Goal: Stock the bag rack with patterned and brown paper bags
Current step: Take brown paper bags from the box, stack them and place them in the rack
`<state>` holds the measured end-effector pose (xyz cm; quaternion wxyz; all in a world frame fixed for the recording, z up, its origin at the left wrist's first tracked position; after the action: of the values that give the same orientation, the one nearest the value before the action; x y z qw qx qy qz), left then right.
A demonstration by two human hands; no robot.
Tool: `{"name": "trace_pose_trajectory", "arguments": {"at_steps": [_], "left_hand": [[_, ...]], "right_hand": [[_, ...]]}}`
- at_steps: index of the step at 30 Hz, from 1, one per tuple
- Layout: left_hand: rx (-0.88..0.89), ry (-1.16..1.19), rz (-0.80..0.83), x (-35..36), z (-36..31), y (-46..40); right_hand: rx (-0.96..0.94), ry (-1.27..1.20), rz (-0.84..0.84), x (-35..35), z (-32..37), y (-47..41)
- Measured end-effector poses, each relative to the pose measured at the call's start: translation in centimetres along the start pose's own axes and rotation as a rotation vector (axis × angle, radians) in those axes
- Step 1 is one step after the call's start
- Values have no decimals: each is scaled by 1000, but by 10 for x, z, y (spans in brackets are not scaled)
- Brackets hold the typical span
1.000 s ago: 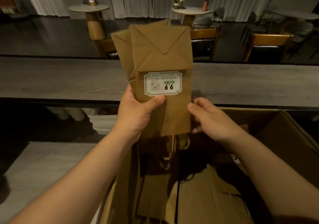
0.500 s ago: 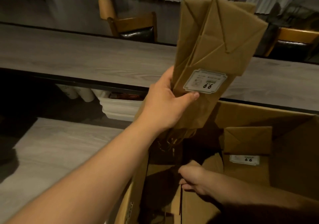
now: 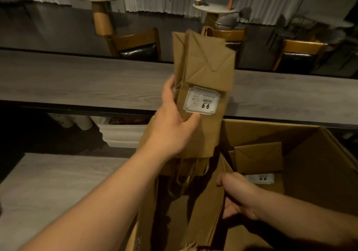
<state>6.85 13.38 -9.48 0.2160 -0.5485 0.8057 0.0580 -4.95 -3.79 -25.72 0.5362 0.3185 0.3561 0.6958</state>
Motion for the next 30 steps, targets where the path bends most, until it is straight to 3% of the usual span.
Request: {"name": "trace_pose_trajectory", "arguments": {"at_steps": [5,11,17,24,30], "left_hand": [[23,-206,39,7,-10,3],[-50,-186,73,12,-2,3],[-32,-209,95,15,-6,6],[-15,-208,125,18,-10,5],[134,-65,245,28,-20,8]], "right_hand": [[-234,-4,-318,-21,11,57],[-546,-23,-585,-31,32,105],[-782,-69,-743,-31,56,132],[-913,-237,-723,-18,72,139],[-885,219,-546,32,123,99]]}}
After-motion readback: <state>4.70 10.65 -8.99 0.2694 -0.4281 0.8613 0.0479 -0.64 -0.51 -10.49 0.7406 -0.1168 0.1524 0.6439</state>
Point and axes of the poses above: each hand's wrist, its own y-axis away from the middle knuckle, its own x-axis out of the palm, z = x × y, the point moved 9 cm from there along -y, towards the middle knuckle, and after that the axes turned 14 degrees about z, right-handed, at the moved point
